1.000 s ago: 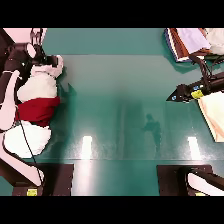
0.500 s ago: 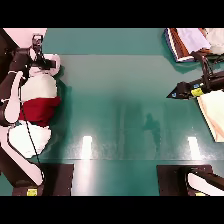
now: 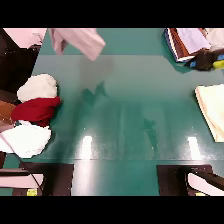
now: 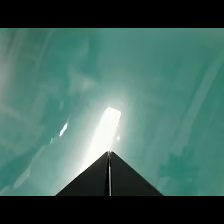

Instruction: Fold the shirts.

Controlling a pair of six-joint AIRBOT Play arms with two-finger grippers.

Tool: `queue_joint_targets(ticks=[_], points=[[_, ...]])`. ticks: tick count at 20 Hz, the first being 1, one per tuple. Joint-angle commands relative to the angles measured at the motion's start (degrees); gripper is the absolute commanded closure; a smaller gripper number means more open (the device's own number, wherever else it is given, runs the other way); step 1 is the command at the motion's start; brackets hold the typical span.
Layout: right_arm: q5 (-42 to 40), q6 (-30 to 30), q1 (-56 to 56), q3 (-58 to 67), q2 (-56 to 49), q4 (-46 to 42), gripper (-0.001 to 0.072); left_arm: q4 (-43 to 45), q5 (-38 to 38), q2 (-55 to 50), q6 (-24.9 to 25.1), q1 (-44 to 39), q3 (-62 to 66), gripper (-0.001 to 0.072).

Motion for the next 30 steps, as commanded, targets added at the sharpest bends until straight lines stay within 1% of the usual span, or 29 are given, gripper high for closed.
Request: queue_joint_targets(ticks=[1,3,8,9,10,11,12,14,17,20,21,23,24,26,29,30], points=[[-1.0,0.0,0.0,7.8,0.0,-1.6,0.0697,-9.0,-9.2,6.8,4.8,-7.7,-2.2,0.0687],[-0.5,0.0,0.0,10.0,0.0,-1.6,0.0696,-9.0,-12.0,6.6,4.5,-12.2,-5.9,0.0687],[2.0,0.0,0.0,11.7,0.0,-1.6,0.0696,-9.0,-6.7,5.4,4.4,-21.6,-26.0,0.0685],[2.8,0.0,0.0,11.7,0.0,-1.6,0.0697,-9.0,-6.0,4.7,4.3,-22.9,-29.6,0.0567],[3.3,0.0,0.0,11.7,0.0,-1.6,0.0697,-9.0,-5.4,4.0,3.6,-24.0,-32.9,0.0155],[3.3,0.0,0.0,11.6,0.0,-1.6,0.0697,-8.9,-4.9,3.1,2.1,-24.4,-35.0,-0.0005],[3.2,0.0,0.0,11.6,0.0,-1.6,0.0697,-8.1,-5.5,2.5,2.0,-24.2,-35.8,0.0055],[3.4,0.0,0.0,11.6,0.0,-1.6,0.0697,-5.2,-5.7,2.5,2.0,-21.7,-35.0,0.0055],[4.0,0.0,0.0,11.6,0.0,-1.6,0.0696,-4.9,-3.5,1.7,2.0,-14.1,-34.4,0.0054],[4.6,0.0,0.0,11.6,0.0,-1.6,0.0697,-6.4,-2.6,-3.5,2.1,-8.0,-35.5,0.0054],[4.6,0.0,0.0,11.6,0.0,-1.6,0.0697,-9.2,-2.8,-6.5,3.6,-6.7,-35.4,0.0054],[4.7,0.0,0.0,11.6,0.0,-1.6,0.0697,-15.5,-2.7,-12.6,8.2,-6.4,-35.4,0.0054],[4.8,0.0,0.0,11.6,0.0,-1.6,0.0697,-17.9,-2.7,-15.1,9.6,-6.9,-35.4,0.0055],[5.2,0.0,0.0,11.6,0.0,-1.6,0.0697,-20.9,-2.9,-18.6,11.1,-8.2,-35.4,0.0055],[5.4,0.0,0.0,11.6,0.0,-1.6,0.0696,-21.4,-1.0,-19.7,12.2,-9.9,-35.4,0.0056],[5.5,0.0,0.0,11.6,0.0,-1.6,0.0697,-21.4,0.0,-19.7,12.0,-10.3,-35.4,0.0162]])
